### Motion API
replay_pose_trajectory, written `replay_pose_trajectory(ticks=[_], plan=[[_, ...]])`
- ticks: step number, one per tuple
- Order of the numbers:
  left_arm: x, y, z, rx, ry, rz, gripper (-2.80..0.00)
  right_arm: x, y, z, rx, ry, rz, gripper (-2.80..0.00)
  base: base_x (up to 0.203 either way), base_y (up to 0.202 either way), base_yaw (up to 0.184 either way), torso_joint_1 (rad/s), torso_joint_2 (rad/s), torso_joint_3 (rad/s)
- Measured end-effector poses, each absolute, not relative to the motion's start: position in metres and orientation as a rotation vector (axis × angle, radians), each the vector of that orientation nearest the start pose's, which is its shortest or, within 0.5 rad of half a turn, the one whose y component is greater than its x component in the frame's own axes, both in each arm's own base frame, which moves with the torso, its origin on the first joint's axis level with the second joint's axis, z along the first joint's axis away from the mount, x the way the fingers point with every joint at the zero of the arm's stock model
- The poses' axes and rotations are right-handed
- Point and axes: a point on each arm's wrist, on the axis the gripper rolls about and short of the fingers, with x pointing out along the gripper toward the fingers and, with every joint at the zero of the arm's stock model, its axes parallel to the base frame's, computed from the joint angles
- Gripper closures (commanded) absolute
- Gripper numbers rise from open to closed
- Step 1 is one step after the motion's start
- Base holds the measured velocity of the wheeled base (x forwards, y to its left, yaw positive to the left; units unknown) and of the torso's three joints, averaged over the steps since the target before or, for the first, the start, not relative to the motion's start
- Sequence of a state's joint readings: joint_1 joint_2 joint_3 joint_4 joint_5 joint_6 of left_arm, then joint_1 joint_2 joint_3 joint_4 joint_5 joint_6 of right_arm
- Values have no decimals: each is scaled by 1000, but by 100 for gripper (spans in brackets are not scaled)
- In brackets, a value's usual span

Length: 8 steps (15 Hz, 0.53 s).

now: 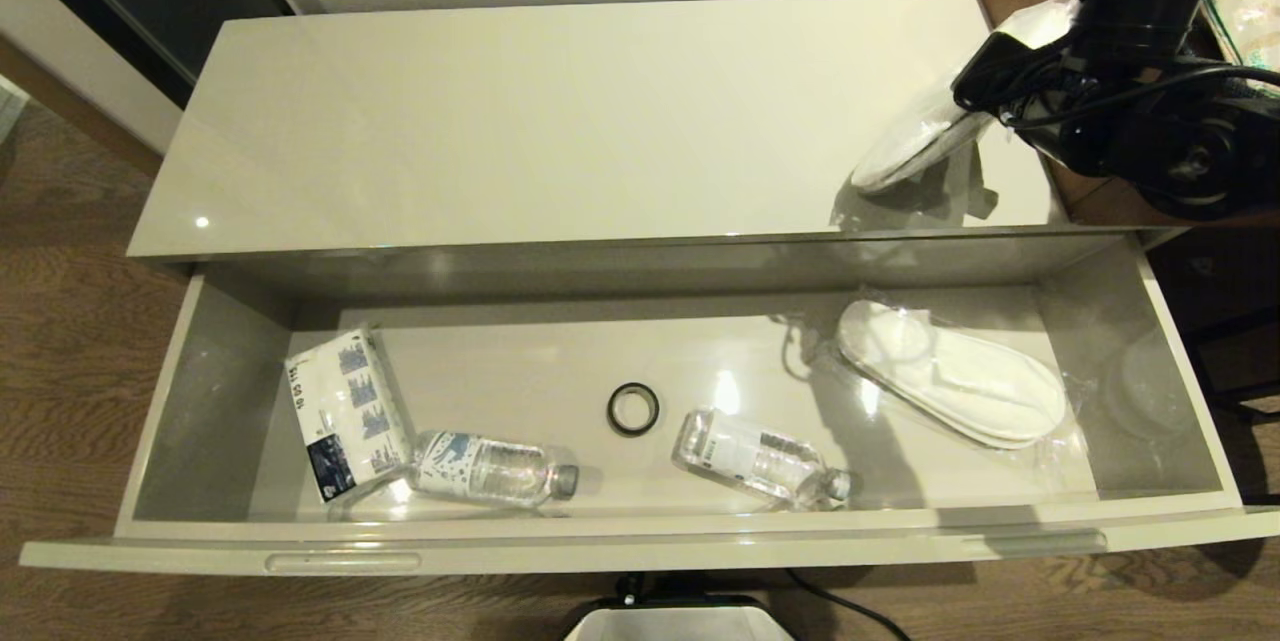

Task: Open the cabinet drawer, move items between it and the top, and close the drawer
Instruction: Place the disposable slippers on the table

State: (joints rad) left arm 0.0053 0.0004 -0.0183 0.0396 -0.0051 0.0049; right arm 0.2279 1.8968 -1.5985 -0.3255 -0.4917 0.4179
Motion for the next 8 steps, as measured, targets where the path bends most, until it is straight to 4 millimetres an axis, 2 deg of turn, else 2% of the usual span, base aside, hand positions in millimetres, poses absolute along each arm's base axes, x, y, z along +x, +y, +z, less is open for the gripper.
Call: replay_pose_trajectory(ticks=[4,8], plan=[[-24,0,76,4,22,1,0,372,85,306,423,-90,-225,-280,0,0,0,0,0,0],[-24,0,76,5,22,0,0,361,85,317,430,-117,-208,-280,0,0,0,0,0,0]])
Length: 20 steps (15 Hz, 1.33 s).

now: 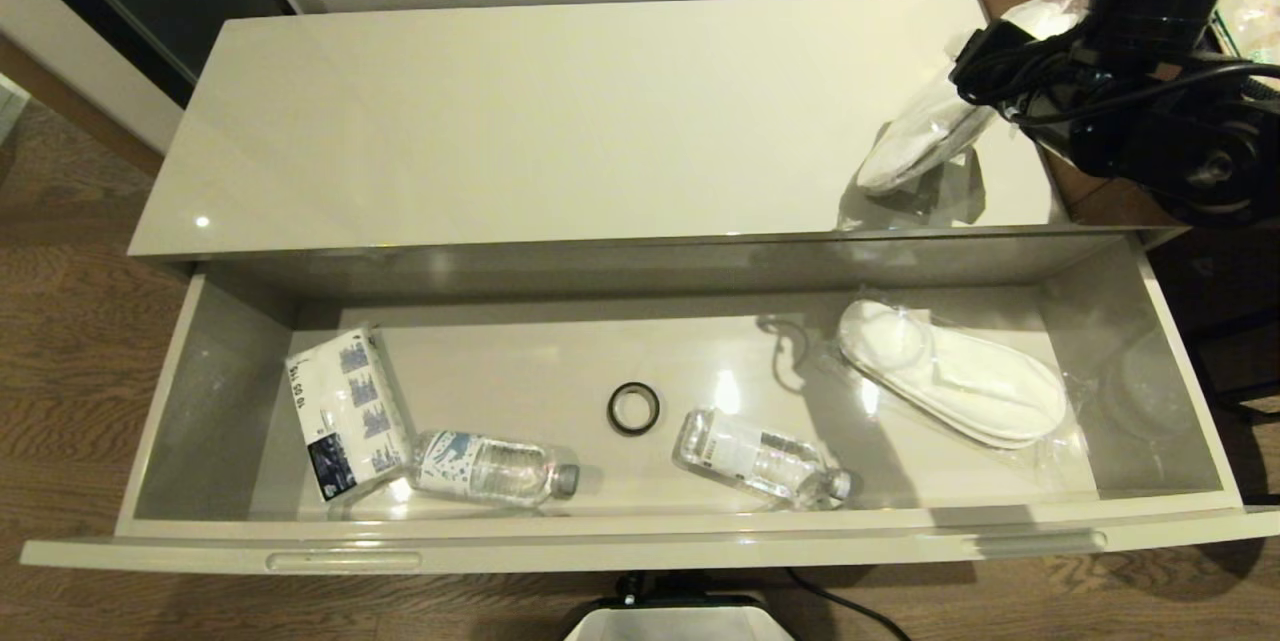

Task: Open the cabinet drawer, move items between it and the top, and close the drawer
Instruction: Place the disposable slippers on the table

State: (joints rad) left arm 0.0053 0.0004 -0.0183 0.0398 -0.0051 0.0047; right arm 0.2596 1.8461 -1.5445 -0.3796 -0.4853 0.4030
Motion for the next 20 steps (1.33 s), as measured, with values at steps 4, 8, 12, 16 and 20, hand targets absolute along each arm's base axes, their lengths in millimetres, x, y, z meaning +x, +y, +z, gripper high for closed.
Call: replay_pose_trajectory(ticks=[4,8,12,16,20], plan=[[-24,0,76,5,22,1,0,342,80,334,434,-157,-197,-280,0,0,0,0,0,0],[-24,0,76,4,22,1,0,319,75,356,385,-174,-158,-280,0,0,0,0,0,0],[-24,0,76,4,22,1,0,300,72,361,335,-96,-161,-280,0,0,0,0,0,0],[-24,0,76,4,22,1,0,253,75,372,187,13,-97,0,0,0,0,0,0,0],[-24,0,76,4,22,0,0,178,57,375,142,216,-60,0,0,0,0,0,0,0]])
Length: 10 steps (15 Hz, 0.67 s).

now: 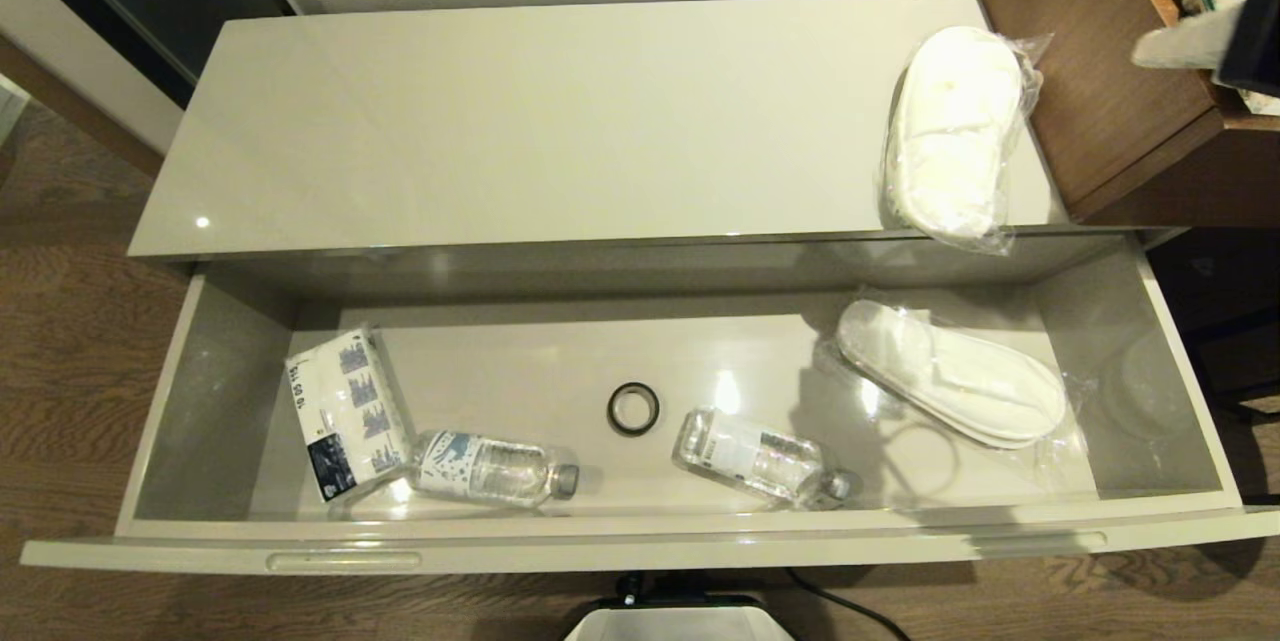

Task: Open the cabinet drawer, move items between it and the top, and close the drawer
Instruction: Place the disposable slippers on the table, then take out the mineral water from the drawer

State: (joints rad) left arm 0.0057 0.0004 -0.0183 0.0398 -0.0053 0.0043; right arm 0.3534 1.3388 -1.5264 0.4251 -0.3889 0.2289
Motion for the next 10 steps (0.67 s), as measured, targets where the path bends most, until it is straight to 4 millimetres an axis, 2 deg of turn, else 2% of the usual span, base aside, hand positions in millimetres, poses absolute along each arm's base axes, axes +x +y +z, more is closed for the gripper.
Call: replay_pose_trajectory(ticks=[3,6,8,10], plan=[[-24,0,76,4,22,1,0,94,25,370,191,343,-118,0,0,0,0,0,0,0],[-24,0,77,4,21,1,0,-3,-10,348,236,453,-218,0,0,0,0,0,0,0],[-24,0,76,5,22,1,0,-60,-22,325,246,531,-286,0,0,0,0,0,0,0],[-24,0,76,5,22,1,0,-100,-22,307,240,565,-264,0,0,0,0,0,0,0]])
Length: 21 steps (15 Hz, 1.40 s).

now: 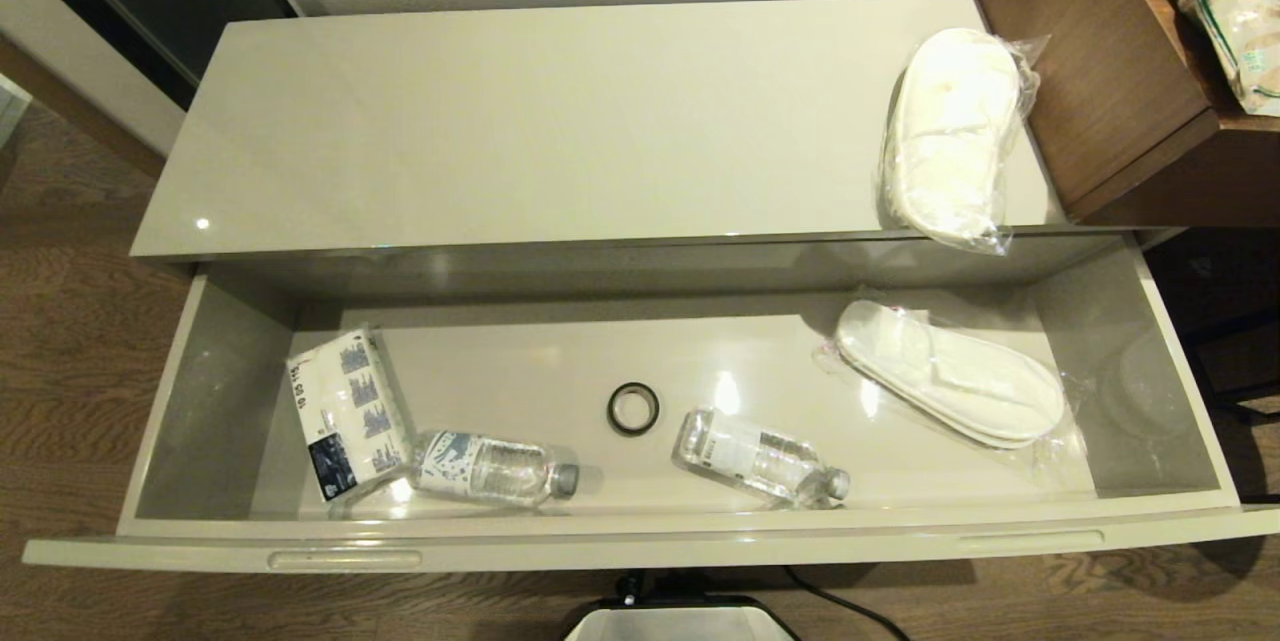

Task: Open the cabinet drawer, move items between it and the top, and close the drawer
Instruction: Take out the mineral water from the drawer

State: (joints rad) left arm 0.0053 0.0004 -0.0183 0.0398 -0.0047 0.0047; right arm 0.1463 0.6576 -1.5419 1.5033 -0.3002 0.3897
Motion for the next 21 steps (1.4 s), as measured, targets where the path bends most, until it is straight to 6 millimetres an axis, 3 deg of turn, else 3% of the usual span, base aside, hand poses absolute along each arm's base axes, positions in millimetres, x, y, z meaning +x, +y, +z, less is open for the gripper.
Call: replay_pose_trajectory(ticks=[2,4,7,9,12,18,21], plan=[[-24,0,76,5,22,1,0,-126,-16,292,215,549,-162,0,0,0,0,0,0,0],[-24,0,76,4,22,1,0,-137,-12,268,171,574,-100,0,0,0,0,0,0,0],[-24,0,76,4,22,1,0,-145,-8,227,134,622,-42,0,0,0,0,0,0,0],[-24,0,76,5,22,1,0,-142,-6,199,97,556,-4,0,0,0,0,0,0,0],[-24,0,76,5,22,1,0,-119,-2,164,15,324,35,0,0,0,0,0,0,0],[-24,0,76,4,22,1,0,-55,1,137,3,-109,89,0,0,0,0,0,0,0],[-24,0,76,4,22,1,0,-38,1,123,-36,-247,87,0,0,0,0,0,0,0]])
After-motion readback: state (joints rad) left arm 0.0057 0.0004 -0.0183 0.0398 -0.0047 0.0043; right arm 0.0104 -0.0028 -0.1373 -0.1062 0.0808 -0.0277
